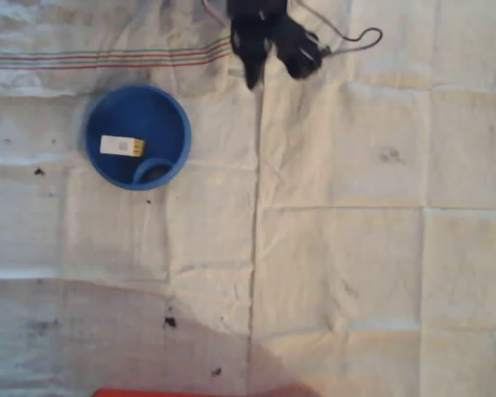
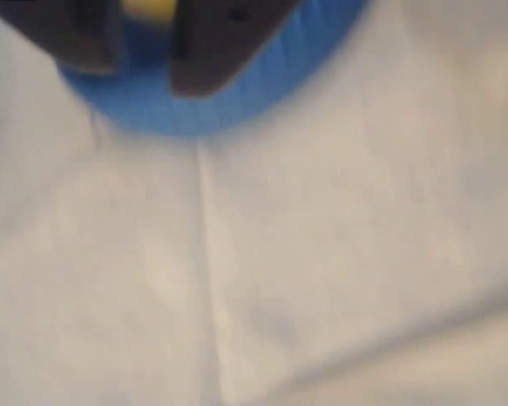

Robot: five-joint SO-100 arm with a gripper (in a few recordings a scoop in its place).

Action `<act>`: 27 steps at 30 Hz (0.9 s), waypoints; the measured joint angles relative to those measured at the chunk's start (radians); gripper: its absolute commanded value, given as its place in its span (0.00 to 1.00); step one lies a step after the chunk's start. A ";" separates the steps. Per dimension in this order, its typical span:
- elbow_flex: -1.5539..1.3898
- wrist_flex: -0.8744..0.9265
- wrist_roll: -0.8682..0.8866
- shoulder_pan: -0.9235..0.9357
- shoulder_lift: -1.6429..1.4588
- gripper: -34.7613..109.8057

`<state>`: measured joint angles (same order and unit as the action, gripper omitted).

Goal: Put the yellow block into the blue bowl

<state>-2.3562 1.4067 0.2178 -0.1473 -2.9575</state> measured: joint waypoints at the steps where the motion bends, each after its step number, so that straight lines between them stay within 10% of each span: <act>1: -0.040 -0.035 0.000 -0.006 -0.040 0.24; 27: -0.641 -0.331 0.000 -0.014 -0.279 0.24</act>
<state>-2.9974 1.0753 0.2178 -0.1611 -3.2367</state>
